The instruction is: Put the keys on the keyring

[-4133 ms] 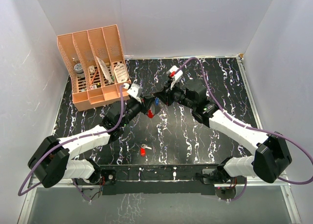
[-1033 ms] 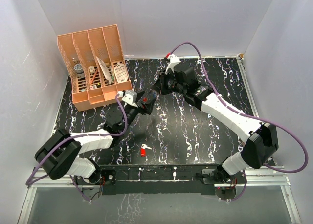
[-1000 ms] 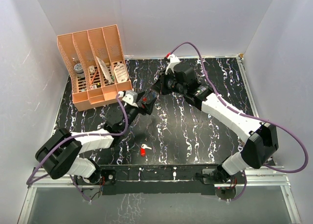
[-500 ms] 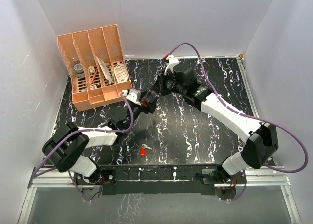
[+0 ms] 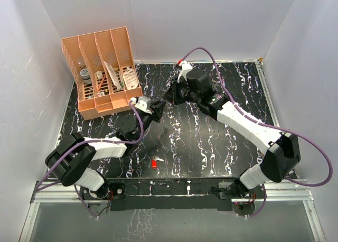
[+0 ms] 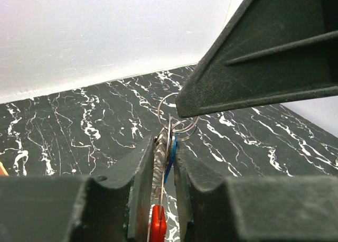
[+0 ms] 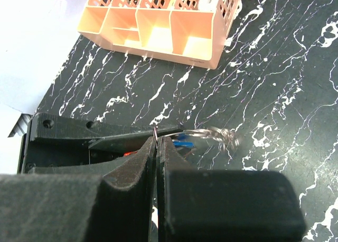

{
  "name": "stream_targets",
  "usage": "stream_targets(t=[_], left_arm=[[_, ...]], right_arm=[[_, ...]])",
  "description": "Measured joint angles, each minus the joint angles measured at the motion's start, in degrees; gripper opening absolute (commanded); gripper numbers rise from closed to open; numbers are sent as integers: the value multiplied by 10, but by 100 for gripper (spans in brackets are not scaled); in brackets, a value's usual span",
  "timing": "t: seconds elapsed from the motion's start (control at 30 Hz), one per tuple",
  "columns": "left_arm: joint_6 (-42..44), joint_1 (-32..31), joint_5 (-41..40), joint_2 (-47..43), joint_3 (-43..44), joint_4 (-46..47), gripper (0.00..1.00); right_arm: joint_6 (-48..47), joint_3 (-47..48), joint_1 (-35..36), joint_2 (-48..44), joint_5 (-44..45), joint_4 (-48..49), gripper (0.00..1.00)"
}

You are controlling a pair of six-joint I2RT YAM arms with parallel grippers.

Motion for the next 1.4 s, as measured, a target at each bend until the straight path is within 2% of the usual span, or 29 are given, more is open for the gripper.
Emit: stream_targets(t=[0.13,0.5,1.0,1.4], left_arm=[[2,-2,2,-5,-2,0,0],[35,-6,20,-26,-8,-17,0],[69,-6,56,-41,-4,-49,0],[56,-3,61,-26,66,-168,0]], right_arm=[[-2,0,1,0,0,0,0],[-46,30,4,0,-6,-54,0],[-169,205,7,75,-20,-266,0],[-245,210,6,79,3,-285,0]])
